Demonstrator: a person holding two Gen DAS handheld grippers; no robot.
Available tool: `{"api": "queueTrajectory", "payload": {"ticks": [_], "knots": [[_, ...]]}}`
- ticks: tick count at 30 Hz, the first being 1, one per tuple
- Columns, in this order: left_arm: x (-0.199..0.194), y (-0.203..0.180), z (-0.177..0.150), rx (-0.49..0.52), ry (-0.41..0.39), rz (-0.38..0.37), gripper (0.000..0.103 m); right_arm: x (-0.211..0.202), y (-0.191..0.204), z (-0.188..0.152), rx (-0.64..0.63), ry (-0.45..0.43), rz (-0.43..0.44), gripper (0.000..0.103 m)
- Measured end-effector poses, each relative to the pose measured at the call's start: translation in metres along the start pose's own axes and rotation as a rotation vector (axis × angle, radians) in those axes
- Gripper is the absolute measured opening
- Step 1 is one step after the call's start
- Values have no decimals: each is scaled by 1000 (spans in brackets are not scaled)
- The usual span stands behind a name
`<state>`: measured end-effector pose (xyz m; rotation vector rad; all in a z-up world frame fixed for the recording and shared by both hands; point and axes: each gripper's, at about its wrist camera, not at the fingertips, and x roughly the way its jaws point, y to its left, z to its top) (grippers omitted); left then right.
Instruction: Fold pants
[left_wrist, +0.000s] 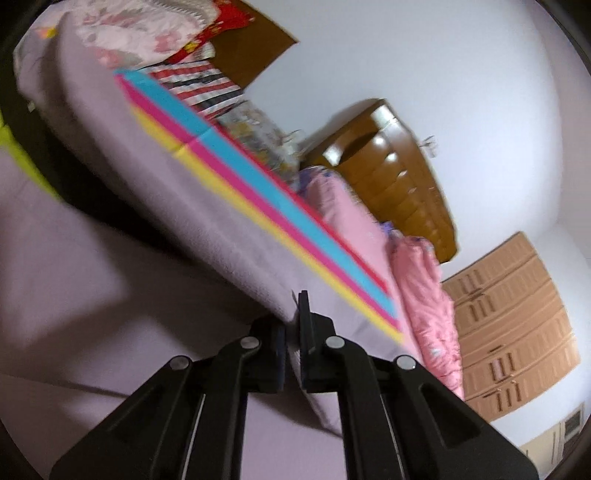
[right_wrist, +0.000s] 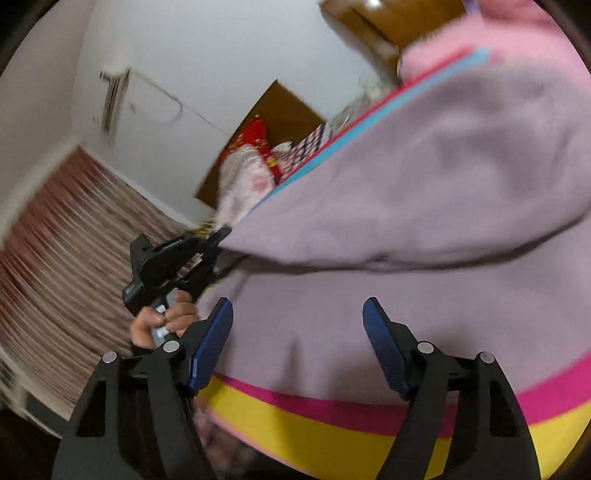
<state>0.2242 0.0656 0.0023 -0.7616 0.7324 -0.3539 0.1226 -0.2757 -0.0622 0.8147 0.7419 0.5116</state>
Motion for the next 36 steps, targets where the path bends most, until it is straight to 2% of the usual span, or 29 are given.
{"api": "queueTrajectory", "payload": {"ticks": [3, 4, 5, 7, 8, 9, 11, 15, 17, 18, 19, 21, 22, 24, 27, 29, 33, 34, 36], "knots": [[-8, -18, 12, -7, 3, -62, 5, 40, 2, -2, 124, 30, 77, 73], [-11, -25, 16, -7, 7, -70, 5, 55, 5, -2, 156, 24, 75, 73], [-13, -29, 18, -7, 10, -76, 5, 63, 9, 1, 155, -14, 53, 73], [-14, -35, 19, -7, 14, -78, 5, 71, 11, 8, 176, -93, 19, 83], [-15, -34, 18, -8, 17, -77, 5, 72, 9, 12, 207, -134, 10, 84], [-15, -35, 17, -14, 22, -75, 5, 67, 4, 15, 251, -198, -13, 85], [-19, -28, 14, -31, 36, -78, 5, 55, -9, 15, 311, -267, -61, 80], [-23, -14, 3, -44, 50, -73, 5, -11, -33, 7, 394, -493, -261, 76], [-24, -9, -2, -22, 56, -54, 5, -32, -45, 5, 409, -542, -294, 69], [-21, -5, -6, -8, 66, -40, 5, -39, -50, 7, 399, -535, -308, 62], [-17, 0, -11, 1, 81, -26, 5, -48, -59, 8, 395, -527, -329, 51], [-7, 16, -19, -21, 116, 12, 6, -64, -73, 5, 434, -553, -349, 41], [-2, 25, -23, -42, 130, 27, 6, -70, -79, 5, 441, -552, -368, 30], [5, 39, -27, -58, 141, 51, 6, -73, -85, 5, 416, -526, -382, 18], [0, 34, -27, -1, 130, 47, 5, -74, -75, 19, 312, -491, -410, 14], [-21, 8, -21, 91, 69, 31, 5, -76, -61, 41, 227, -455, -410, 13], [-78, -61, -23, 335, -74, 14, 5, -102, -36, 82, 61, -408, -354, 13], [-89, -71, -29, 385, -90, 13, 5, -110, -30, 85, 30, -394, -353, 13], [-91, -71, -46, 407, -56, 23, 5, -117, -38, 84, 47, -356, -360, 13]]}}
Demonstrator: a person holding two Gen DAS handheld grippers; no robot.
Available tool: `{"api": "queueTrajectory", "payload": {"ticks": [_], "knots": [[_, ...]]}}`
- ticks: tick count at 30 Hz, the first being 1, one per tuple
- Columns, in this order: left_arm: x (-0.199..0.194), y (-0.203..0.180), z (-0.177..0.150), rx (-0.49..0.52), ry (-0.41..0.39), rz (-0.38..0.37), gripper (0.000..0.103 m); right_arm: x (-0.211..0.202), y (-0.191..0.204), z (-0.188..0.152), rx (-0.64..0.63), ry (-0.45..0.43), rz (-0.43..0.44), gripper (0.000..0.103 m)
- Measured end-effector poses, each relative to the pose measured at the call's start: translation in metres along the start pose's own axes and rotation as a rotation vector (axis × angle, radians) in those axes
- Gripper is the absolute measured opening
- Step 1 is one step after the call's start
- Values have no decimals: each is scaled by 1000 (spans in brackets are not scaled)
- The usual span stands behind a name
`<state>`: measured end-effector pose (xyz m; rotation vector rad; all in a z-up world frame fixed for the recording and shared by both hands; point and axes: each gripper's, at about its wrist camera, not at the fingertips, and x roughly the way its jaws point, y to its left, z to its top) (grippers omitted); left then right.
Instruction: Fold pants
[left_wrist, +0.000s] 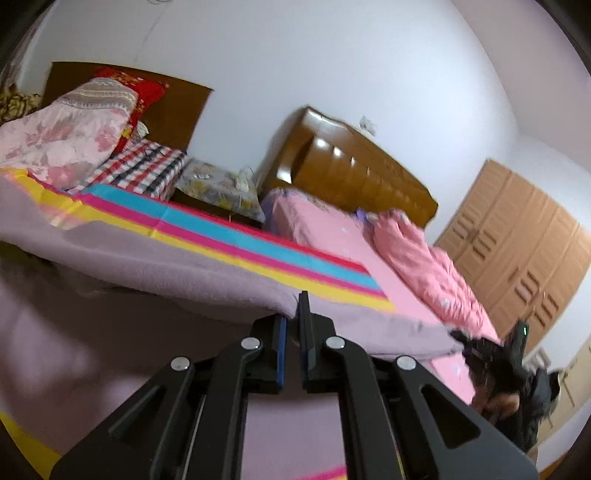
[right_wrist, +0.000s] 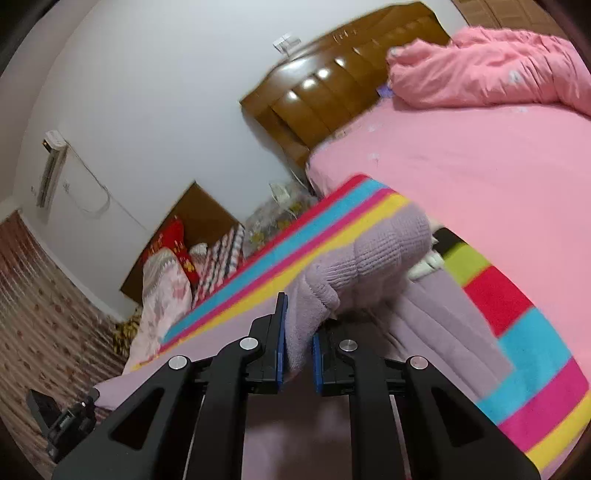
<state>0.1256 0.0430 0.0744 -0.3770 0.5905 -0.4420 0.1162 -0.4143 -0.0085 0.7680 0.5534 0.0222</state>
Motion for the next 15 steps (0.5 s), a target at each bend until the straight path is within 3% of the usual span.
{"api": "queueTrajectory", "payload": {"ticks": [4, 7, 11, 14, 15], "knots": [[40, 26, -66, -64, 217, 94, 5, 9, -53, -39, 120, 123, -74, 13], [56, 50, -97, -138, 314, 109, 5, 8, -75, -58, 210, 125, -38, 13], [57, 53, -94, -145, 301, 91, 11, 9, -73, -60, 216, 116, -37, 15], [52, 65, -95, -209, 267, 80, 33, 10, -76, -61, 252, 111, -21, 16], [50, 65, -94, -222, 256, 77, 34, 9, -77, -64, 254, 109, -19, 16]]}}
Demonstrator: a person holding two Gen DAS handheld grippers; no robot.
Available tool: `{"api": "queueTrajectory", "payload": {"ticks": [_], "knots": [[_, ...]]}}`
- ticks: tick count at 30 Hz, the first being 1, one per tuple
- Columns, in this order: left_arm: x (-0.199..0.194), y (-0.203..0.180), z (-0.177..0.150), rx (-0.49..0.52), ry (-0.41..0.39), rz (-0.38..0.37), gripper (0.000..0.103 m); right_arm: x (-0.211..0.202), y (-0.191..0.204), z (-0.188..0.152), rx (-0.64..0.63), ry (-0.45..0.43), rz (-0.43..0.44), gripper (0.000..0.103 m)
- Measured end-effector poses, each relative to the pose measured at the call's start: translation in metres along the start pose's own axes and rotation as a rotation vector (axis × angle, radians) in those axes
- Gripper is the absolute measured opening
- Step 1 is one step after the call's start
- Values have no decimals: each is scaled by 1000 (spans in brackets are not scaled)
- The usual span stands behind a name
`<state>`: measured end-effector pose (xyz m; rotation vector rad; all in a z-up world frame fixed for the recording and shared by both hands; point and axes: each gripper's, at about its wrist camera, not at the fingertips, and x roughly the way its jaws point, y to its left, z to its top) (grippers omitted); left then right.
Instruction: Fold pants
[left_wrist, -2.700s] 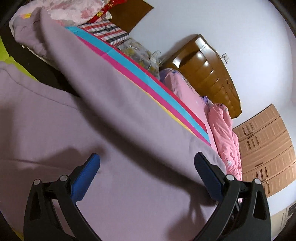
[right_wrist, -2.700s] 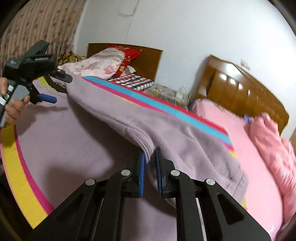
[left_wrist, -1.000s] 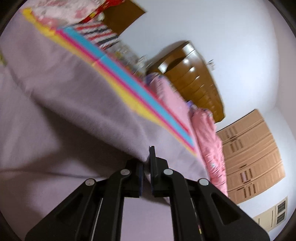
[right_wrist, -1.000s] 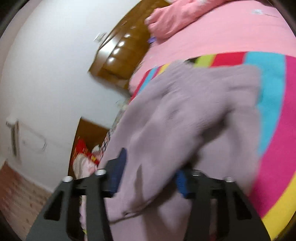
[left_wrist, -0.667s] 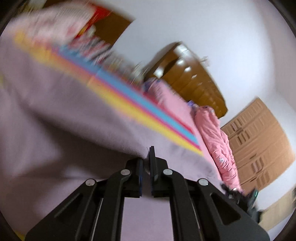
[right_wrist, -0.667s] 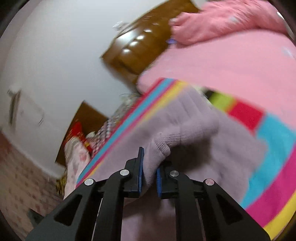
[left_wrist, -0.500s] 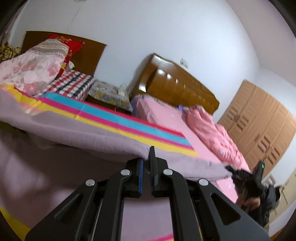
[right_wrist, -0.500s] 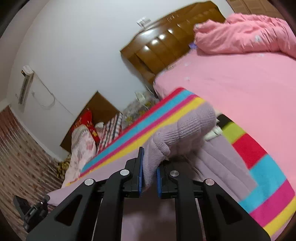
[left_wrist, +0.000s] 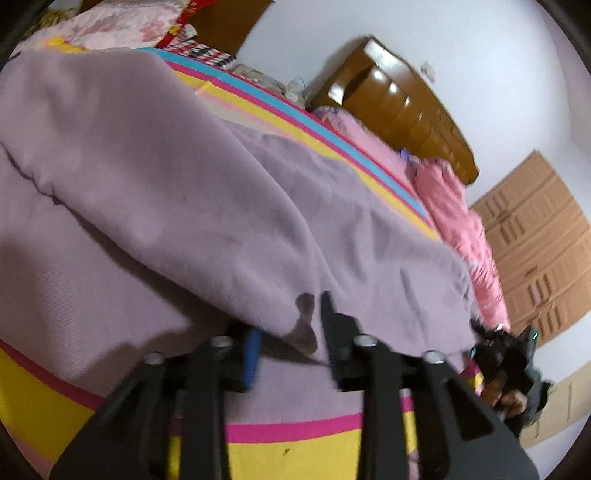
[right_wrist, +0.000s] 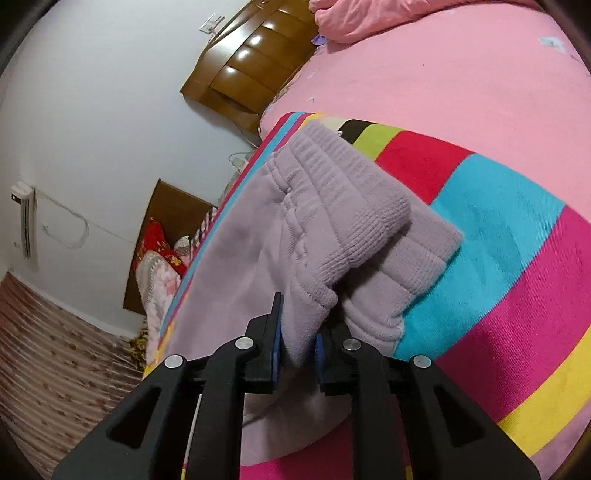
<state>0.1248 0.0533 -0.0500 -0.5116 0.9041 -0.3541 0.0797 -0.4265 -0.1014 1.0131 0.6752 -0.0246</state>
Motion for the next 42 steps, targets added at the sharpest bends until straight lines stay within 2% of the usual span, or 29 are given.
{"api": "queueTrajectory", "payload": {"ticks": [2, 3, 4, 7, 10, 11, 14, 16, 17, 20, 23, 28, 35, 39, 41, 42], "knots": [[-2, 10, 0, -28, -6, -15, 29, 3, 1, 5, -11, -7, -5, 16], [-1, 10, 1, -26, -7, -15, 7, 2, 5, 5, -25, -10, -13, 15], [-3, 8, 4, -16, -12, -19, 5, 1, 8, 5, -41, -12, -19, 14], [-29, -8, 11, 32, -106, -51, 5, -10, 15, 8, -35, -15, 31, 12], [-61, -26, 11, 91, -192, -38, 5, -24, 22, 9, -37, 0, 96, 12], [-66, -27, 10, 97, -193, -33, 5, -26, 20, 8, -42, 9, 80, 12], [-43, -13, -3, 59, -74, -14, 5, -22, -1, 4, -25, 41, -5, 12], [-17, 2, -18, 29, 8, 37, 5, -20, -15, 0, 25, 42, 34, 8], [-18, 4, -21, 34, -16, 24, 5, -21, -14, 1, 23, 43, 33, 8], [-25, -3, -19, 93, -17, 55, 6, -22, -11, 2, 1, 47, 15, 8], [-28, -2, -16, 83, -9, 58, 8, -22, -15, 2, 11, 48, 31, 9], [-33, -1, -16, 57, -13, 49, 13, -31, -5, -3, -13, 65, 43, 34], [-20, -2, -15, 26, -9, 27, 14, -35, 2, -28, -4, 139, 86, 34], [-19, 0, -14, 27, -14, 18, 11, -33, 8, -37, -25, 140, 99, 34], [-20, -2, -17, 40, -33, 16, 6, -31, 8, -37, -40, 119, 84, 24], [-23, -4, -18, 45, -50, 17, 5, -31, 9, -36, -46, 104, 66, 13]]}}
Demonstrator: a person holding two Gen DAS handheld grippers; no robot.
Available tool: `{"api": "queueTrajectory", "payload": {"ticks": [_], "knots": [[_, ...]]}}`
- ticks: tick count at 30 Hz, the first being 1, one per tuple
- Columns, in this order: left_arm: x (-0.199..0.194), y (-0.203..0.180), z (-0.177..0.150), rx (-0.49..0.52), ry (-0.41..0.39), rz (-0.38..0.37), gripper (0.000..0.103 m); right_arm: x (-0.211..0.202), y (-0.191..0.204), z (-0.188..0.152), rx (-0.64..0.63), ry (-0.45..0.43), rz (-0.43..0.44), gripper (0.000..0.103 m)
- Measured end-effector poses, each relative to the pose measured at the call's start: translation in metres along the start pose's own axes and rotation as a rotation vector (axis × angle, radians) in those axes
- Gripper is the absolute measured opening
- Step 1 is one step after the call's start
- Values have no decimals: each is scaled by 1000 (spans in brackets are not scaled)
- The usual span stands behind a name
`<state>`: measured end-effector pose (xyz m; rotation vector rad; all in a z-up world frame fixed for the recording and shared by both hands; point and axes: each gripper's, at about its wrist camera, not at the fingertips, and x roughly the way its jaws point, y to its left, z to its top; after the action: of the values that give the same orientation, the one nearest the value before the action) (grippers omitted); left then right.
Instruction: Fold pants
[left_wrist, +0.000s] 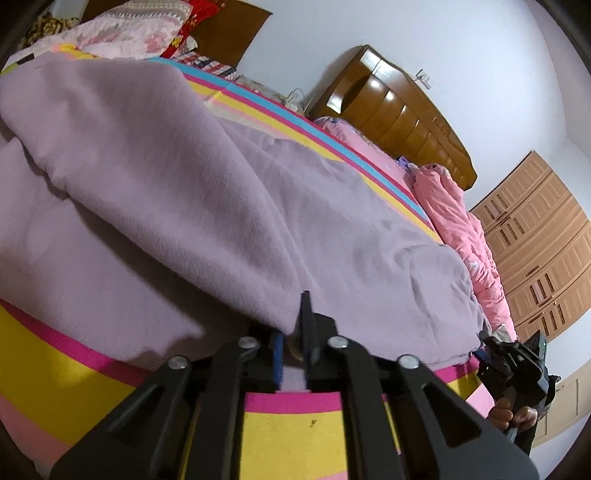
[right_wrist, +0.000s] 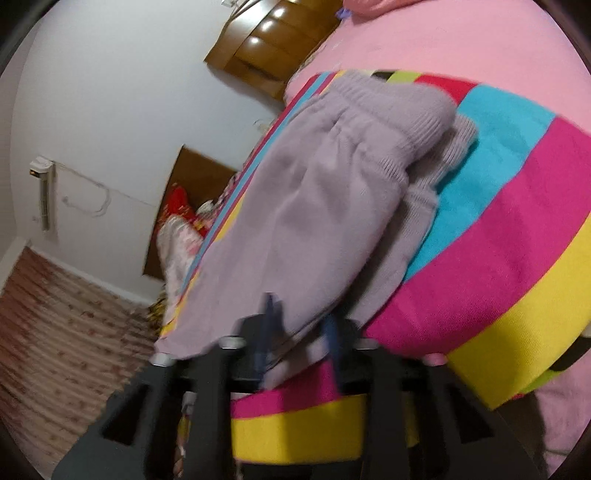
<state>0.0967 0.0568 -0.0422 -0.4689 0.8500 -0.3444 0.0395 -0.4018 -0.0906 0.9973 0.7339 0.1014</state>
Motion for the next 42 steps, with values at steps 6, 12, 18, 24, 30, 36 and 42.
{"api": "queueTrajectory", "payload": {"ticks": [6, 12, 18, 24, 30, 36, 42], "knots": [[-39, -26, -6, 55, -60, 8, 5, -15, 5, -2, -14, -24, -8, 10], [-8, 0, -18, -1, 12, 19, 5, -10, -3, -5, -4, -1, -37, 9], [-11, -2, -15, 4, 10, 23, 8, -12, 2, -8, -43, -12, -86, 9], [-12, 2, -16, -8, 13, 28, 13, -11, -3, -6, -23, -10, -63, 8], [-9, 4, -14, -35, 10, -15, 28, -23, -9, 4, -12, -42, -76, 22], [-15, -3, -11, -31, -35, -10, 73, -53, 12, 3, -87, -192, -175, 24], [-12, -6, -10, 6, -42, -17, 80, 3, 84, -16, -377, -55, -123, 60]]}}
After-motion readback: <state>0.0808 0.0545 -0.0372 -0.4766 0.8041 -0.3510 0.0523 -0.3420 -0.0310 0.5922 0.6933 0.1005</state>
